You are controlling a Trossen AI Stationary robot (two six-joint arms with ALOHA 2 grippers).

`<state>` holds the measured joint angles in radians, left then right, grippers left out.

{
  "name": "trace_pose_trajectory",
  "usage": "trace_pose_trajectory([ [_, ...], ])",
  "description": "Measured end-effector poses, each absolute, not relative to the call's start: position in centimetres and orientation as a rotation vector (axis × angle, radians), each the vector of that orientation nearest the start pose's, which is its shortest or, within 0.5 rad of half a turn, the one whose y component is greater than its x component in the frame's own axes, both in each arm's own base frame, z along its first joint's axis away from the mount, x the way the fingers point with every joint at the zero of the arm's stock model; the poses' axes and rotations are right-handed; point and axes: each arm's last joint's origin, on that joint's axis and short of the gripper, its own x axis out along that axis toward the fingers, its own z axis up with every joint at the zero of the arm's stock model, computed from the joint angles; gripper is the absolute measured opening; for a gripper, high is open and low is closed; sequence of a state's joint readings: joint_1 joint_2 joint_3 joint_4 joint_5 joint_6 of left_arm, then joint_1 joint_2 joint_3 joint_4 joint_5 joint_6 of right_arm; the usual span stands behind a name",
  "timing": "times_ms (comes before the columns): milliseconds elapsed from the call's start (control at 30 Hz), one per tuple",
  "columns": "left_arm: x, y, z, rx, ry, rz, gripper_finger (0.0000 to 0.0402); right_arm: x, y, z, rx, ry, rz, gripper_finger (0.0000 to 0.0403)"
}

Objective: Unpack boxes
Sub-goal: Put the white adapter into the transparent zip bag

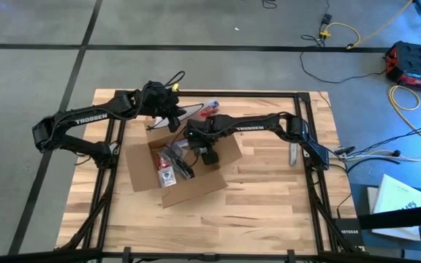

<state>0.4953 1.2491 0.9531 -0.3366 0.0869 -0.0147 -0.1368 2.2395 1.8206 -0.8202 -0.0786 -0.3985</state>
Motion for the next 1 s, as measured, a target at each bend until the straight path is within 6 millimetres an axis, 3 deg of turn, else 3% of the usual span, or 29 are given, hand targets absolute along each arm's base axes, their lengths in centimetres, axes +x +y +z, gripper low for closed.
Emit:
trace_pose_trajectory([
  [233, 23.7, 12.3, 28.3, -0.207, 0.598, 0.385, 0.0, 46.0, -6.2, 16.2, -0.217, 1.259, 0.186, 0.0335],
  [633, 24.2, 11.2, 28.4, -0.192, 0.595, 0.343, 0.0, 45.8, -6.2, 15.9, -0.221, 1.299, 0.18, 0.0329],
  [1000, 24.2, 11.2, 28.4, -0.192, 0.596, 0.343, 0.0, 45.3, -6.1, 15.8, -0.209, 1.344, 0.21, 0.0219],
])
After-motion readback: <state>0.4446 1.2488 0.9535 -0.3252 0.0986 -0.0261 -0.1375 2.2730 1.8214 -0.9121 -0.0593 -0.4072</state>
